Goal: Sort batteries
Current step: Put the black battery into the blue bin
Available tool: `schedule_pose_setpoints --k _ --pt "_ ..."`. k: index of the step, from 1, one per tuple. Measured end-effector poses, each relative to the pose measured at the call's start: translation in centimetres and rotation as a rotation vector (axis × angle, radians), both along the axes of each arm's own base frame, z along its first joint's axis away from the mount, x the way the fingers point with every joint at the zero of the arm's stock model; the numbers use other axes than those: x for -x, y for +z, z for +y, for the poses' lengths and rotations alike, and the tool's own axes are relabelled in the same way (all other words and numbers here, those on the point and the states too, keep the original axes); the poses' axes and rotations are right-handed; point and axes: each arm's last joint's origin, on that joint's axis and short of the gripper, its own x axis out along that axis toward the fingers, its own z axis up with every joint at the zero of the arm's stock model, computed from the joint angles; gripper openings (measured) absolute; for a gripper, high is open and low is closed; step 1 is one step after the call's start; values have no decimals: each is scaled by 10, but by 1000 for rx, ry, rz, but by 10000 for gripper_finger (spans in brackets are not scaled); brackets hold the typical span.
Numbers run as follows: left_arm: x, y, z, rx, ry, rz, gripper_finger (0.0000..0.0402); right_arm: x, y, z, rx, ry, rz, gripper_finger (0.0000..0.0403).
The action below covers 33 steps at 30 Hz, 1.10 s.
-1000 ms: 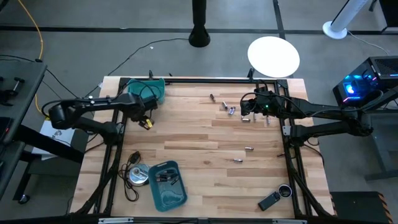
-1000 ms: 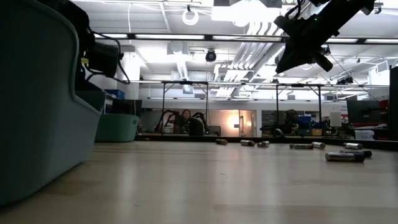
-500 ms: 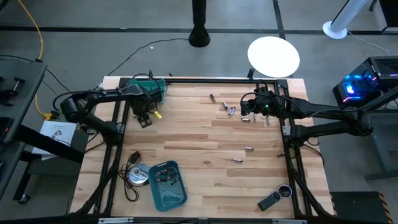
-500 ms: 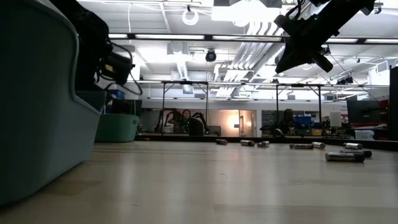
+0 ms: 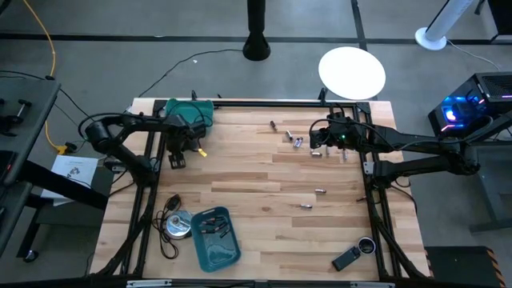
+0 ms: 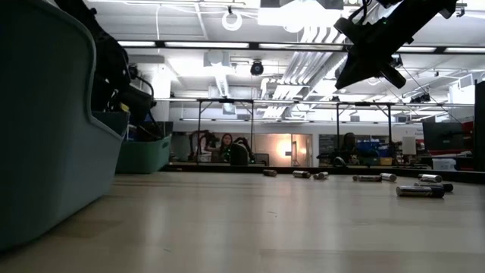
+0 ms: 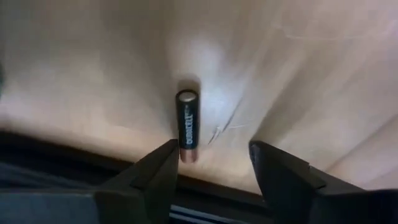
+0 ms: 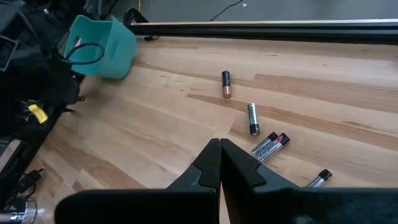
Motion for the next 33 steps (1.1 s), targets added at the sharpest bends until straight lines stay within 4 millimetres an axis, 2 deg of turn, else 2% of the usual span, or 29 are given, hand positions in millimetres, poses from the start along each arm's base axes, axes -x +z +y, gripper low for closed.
schedule_pose_setpoints --k 3,5,8,10,13,17,27,30,33 --pt "0 -1 1 55 -11 -42 160 0 0 0 -11 -9 -8 1" --pt "0 -1 0 76 -13 -53 120 0 0 0 -21 -17 -16 1" --pt "1 0 -1 102 0 -54 39 0 0 0 -24 -19 -20 1" --pt "1 1 -1 103 29 -49 17 -1 1 0 -22 -18 -29 1" --pt "0 6 -2 113 57 -61 22 -1 1 0 -21 -18 -31 1" --pt "-7 22 1 96 66 -157 9 -1 1 0 -21 -17 -31 1" --pt "-19 85 6 -83 140 -375 5 -1 1 0 -20 -16 -33 1" --pt "-26 103 -7 -4 220 -535 5 -1 1 0 -20 -16 -33 1" --pt "-37 115 -36 137 267 -652 4 -1 1 0 -16 -12 -29 1"
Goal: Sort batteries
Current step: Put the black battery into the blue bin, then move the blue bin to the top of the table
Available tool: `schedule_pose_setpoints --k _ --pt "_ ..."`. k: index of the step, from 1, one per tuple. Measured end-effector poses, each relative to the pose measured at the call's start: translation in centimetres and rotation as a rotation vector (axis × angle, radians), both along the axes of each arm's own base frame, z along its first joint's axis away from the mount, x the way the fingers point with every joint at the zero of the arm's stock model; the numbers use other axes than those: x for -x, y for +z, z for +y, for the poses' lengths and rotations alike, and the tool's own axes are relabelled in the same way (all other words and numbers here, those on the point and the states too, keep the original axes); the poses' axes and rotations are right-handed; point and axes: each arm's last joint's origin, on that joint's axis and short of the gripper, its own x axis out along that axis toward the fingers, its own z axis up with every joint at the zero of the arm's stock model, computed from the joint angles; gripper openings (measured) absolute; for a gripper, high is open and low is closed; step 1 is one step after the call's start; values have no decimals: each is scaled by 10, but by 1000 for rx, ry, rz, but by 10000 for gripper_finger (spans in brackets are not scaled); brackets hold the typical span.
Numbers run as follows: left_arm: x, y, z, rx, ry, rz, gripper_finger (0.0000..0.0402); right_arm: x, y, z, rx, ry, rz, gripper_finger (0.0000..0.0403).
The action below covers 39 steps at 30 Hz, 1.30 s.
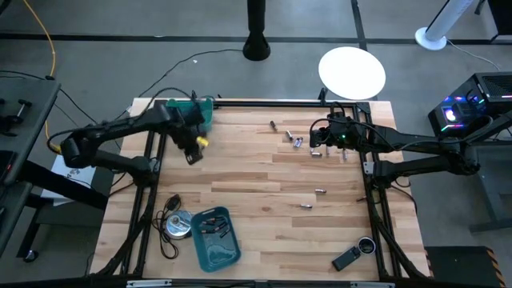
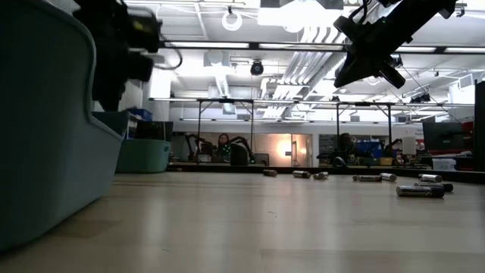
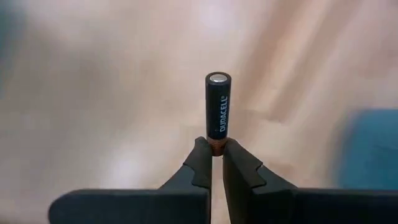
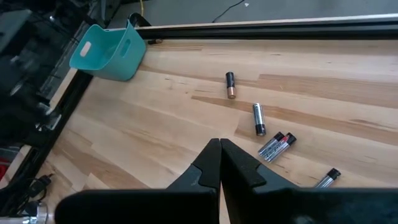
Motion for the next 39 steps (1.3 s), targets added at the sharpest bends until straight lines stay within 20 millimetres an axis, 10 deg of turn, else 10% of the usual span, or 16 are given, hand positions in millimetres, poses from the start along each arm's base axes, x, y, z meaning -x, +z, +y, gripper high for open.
schedule_pose_setpoints --k 16,30,39 --pt "-23 16 -225 74 -601 -419 7 2 -2 1 26 36 57 1" --pt "-55 -13 -204 52 -417 -288 116 1 -3 1 12 63 56 1" --pt "-63 -29 -178 20 -353 -153 80 1 -3 1 12 63 56 1"
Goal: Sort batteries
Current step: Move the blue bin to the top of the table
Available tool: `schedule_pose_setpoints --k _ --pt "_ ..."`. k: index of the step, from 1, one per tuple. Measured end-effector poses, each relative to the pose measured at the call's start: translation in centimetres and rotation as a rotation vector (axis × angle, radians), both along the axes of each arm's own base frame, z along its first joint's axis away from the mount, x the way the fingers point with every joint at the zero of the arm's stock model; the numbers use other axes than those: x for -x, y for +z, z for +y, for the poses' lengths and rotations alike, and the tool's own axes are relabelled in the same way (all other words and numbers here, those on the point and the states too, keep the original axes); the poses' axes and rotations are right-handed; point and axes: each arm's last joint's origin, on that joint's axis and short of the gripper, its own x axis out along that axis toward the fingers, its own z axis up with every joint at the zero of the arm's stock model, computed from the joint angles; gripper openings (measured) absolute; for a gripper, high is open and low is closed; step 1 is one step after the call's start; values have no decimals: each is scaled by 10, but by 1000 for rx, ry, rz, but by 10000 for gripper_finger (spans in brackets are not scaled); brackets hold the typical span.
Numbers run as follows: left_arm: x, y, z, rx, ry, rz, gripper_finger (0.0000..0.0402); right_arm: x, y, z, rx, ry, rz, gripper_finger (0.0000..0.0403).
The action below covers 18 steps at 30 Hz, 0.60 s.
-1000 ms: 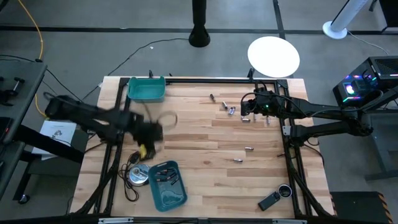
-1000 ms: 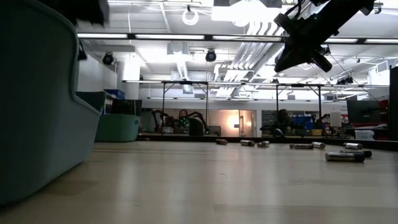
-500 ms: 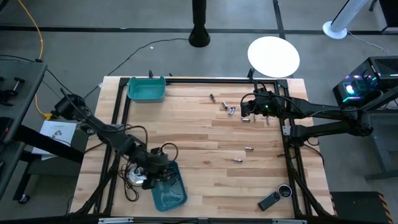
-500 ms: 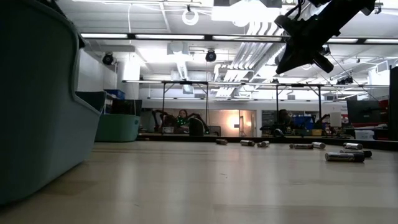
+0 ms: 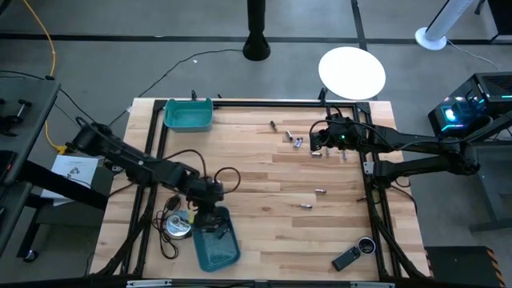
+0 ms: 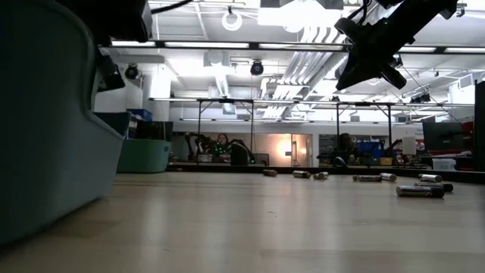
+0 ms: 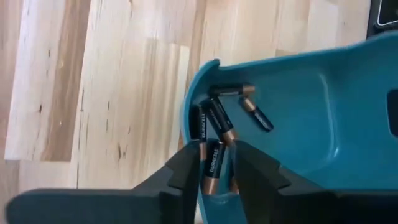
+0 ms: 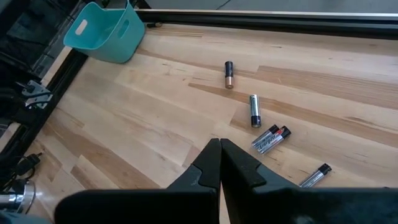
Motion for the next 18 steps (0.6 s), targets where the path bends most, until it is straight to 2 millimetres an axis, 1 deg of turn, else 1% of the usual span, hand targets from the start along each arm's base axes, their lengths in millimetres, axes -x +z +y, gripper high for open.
schedule_pose_setpoints --k 5,7,11,14,18 --pt "-3 -7 4 -20 -48 29 22 0 0 0 -4 -4 -2 1" --pt "-3 -8 9 -34 -34 39 6 0 0 0 -5 -4 -2 1" --pt "-5 -6 20 -34 15 78 15 0 0 0 -6 -5 1 1" --pt "-9 6 23 -5 21 45 22 0 0 0 -6 -5 2 1" --pt "-12 29 22 3 -3 -23 31 0 0 0 -7 -5 2 1"
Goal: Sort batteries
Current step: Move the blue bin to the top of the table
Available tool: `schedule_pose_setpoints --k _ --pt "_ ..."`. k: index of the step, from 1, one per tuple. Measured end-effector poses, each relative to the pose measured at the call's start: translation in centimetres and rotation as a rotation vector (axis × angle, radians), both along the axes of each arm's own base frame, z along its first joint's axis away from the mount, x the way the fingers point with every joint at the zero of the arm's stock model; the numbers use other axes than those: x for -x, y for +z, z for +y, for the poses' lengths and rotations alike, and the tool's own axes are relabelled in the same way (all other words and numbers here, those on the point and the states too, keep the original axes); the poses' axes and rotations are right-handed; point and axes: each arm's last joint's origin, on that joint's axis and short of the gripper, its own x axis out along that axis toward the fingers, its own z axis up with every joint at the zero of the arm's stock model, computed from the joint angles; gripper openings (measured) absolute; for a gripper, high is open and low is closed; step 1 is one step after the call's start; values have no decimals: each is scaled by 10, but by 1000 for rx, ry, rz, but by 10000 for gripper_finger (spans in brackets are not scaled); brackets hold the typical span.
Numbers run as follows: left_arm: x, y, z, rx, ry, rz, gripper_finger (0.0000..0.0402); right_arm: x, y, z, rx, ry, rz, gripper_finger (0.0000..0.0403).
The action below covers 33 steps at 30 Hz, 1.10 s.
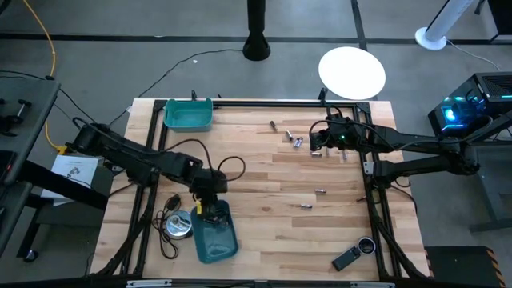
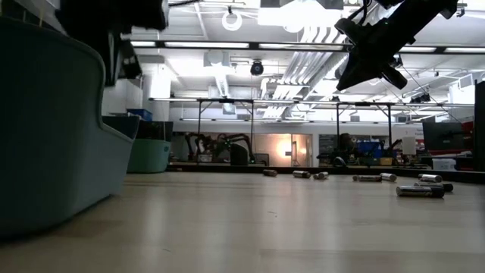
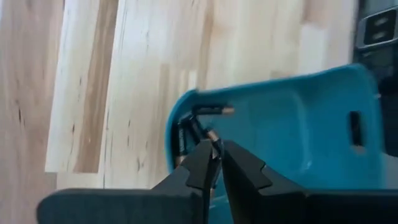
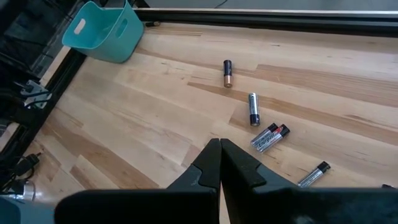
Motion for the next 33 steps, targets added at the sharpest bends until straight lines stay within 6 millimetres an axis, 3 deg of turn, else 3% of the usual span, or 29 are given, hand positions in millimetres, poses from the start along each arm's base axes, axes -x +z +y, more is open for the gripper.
schedule_pose_setpoints --k 3,8,15,21,28,30,33 --pt "5 14 0 -14 -10 10 44 0 0 0 0 0 1 1" --pt "19 9 -2 -111 -37 140 96 0 0 0 5 -1 3 1" --pt "11 0 -8 -116 -27 135 181 1 -1 0 8 1 23 1" --pt "3 -17 -9 -142 -1 212 208 2 -2 0 7 1 29 1" --pt "-8 -43 -12 -171 6 315 201 2 -2 0 5 0 32 1" --pt "-9 -48 -12 -181 -6 332 170 2 -2 0 5 0 31 1" --pt "-11 -50 -8 -219 -26 323 80 2 -2 0 4 0 32 1"
